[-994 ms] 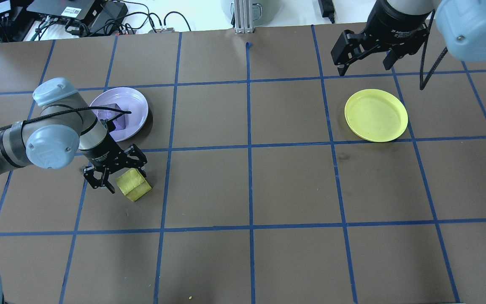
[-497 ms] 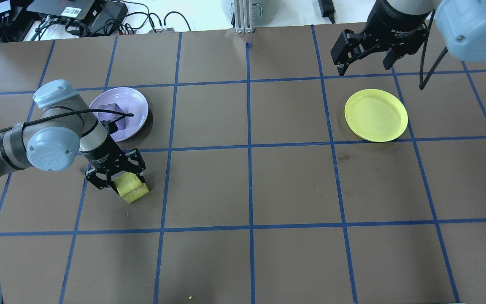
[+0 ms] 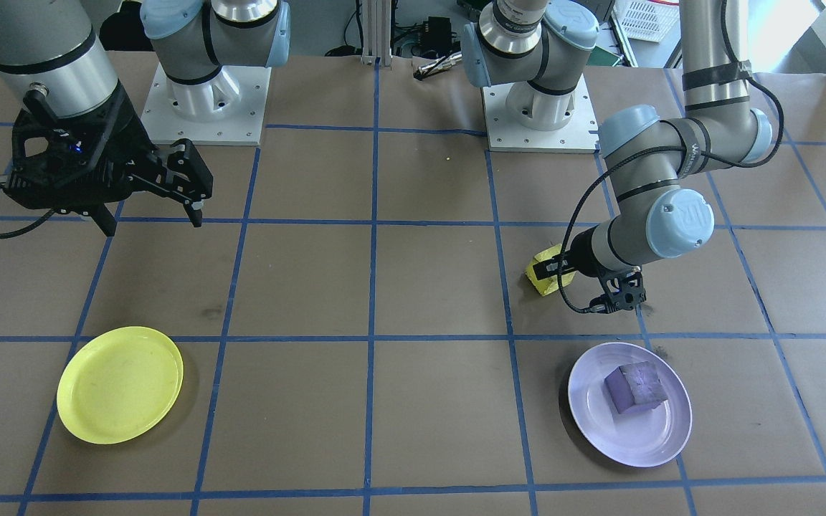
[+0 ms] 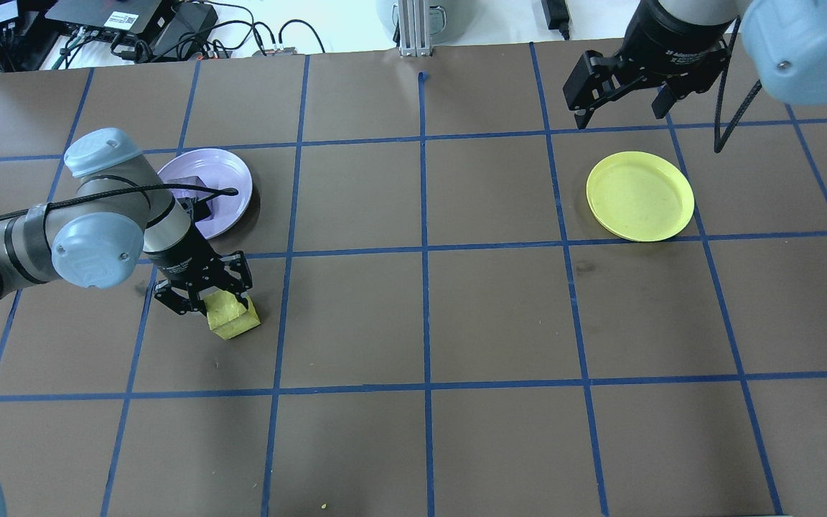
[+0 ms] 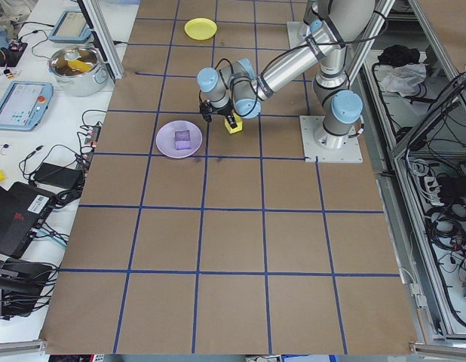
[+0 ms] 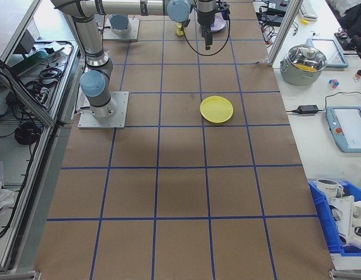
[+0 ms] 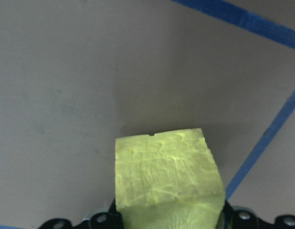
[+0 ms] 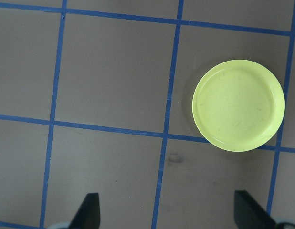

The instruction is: Sort blocks by color into plates

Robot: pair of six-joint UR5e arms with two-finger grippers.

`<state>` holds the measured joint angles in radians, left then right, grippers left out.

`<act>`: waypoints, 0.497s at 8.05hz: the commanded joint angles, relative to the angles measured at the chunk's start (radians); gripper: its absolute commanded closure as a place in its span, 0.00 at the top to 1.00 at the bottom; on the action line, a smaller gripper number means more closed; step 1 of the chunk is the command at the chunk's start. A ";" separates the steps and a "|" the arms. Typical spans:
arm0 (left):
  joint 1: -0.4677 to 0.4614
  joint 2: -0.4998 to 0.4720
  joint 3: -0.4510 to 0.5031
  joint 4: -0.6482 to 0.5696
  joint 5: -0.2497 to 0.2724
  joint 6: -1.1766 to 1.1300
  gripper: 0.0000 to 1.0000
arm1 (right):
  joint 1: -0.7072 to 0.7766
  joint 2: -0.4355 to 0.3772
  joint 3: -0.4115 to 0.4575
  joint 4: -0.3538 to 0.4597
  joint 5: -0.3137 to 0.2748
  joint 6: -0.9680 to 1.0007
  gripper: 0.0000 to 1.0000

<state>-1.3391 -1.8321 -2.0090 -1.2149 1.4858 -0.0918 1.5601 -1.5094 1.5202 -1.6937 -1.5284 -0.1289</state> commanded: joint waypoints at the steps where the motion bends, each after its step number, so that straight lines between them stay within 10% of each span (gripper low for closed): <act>1: -0.140 0.019 0.019 0.005 -0.006 0.007 0.00 | 0.000 0.000 0.000 -0.004 -0.001 -0.005 1.00; 4: -0.349 0.008 0.261 -0.185 -0.082 -0.046 0.00 | 0.000 0.000 0.000 -0.003 -0.001 -0.008 1.00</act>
<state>-1.5689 -1.8147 -1.8962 -1.2736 1.4691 -0.0997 1.5600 -1.5094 1.5202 -1.6966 -1.5294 -0.1339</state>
